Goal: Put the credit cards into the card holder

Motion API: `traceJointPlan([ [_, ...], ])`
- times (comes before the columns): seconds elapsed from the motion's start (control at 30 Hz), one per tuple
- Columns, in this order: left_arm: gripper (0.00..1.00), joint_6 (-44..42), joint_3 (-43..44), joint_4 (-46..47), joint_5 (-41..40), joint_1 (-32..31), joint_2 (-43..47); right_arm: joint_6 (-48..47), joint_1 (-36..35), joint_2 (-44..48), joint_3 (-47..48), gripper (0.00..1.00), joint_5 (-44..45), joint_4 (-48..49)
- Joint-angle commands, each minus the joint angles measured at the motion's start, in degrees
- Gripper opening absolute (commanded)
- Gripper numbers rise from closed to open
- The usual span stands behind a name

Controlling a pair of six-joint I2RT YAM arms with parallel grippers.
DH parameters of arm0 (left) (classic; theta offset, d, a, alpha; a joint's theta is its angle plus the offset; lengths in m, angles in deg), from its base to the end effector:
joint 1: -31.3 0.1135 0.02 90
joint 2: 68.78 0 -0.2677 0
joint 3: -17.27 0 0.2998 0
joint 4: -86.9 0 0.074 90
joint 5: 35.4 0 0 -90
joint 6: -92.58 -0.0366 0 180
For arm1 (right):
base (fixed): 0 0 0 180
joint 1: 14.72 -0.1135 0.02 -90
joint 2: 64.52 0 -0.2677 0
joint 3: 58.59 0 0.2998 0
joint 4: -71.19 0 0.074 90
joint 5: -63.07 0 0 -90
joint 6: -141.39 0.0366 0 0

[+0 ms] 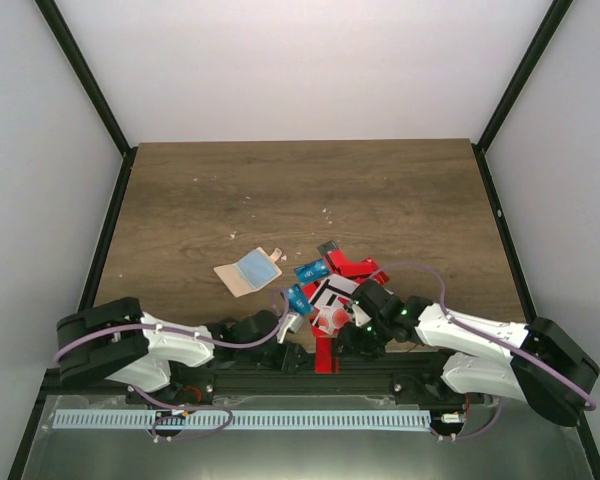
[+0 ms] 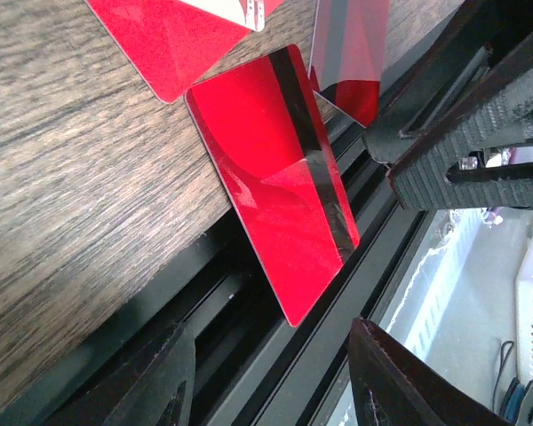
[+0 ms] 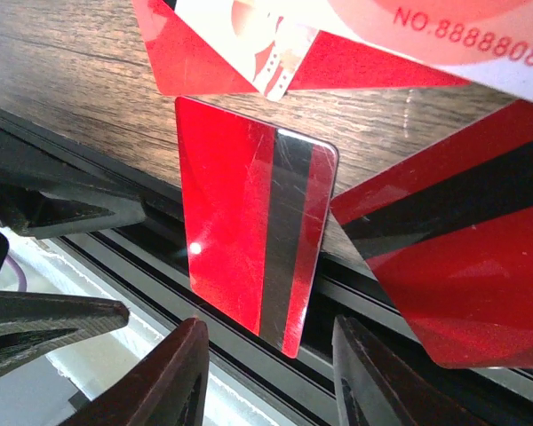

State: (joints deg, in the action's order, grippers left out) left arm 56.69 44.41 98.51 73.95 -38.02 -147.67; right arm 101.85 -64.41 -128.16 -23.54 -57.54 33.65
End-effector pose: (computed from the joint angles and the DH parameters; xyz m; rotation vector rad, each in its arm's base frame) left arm 0.0723 -0.2260 0.0708 0.5697 2.6494 -1.3240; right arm 0.1198 0.1700 0.1134 0.1452 -2.8404 -0.9589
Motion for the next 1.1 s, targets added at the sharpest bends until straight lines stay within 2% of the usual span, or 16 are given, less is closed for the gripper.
traceJointPlan([
  [0.0,0.5,2.2,1.5,5.9,-0.3,-0.6,-3.4,0.2,-0.4,-0.2,-0.6,0.39,-1.0,1.8],
  [0.33,0.5,4.0,3.1,9.6,-1.0,-0.7,-10.3,0.6,-0.4,0.4,-2.4,0.3,-1.8,3.5],
  [0.57,0.45,4.5,5.1,12.3,-0.8,-0.7,-15.3,0.8,-0.4,0.3,-3.6,0.26,-2.3,4.6],
  [0.73,0.37,4.8,5.5,13.0,-1.6,-0.7,-16.6,0.9,-0.4,0.2,-4.1,0.23,-2.6,5.3],
  [1.07,0.09,4.1,5.7,16.3,-1.4,-0.7,-16.5,1.6,-0.5,-0.1,-4.8,0.17,-3.4,6.9],
])
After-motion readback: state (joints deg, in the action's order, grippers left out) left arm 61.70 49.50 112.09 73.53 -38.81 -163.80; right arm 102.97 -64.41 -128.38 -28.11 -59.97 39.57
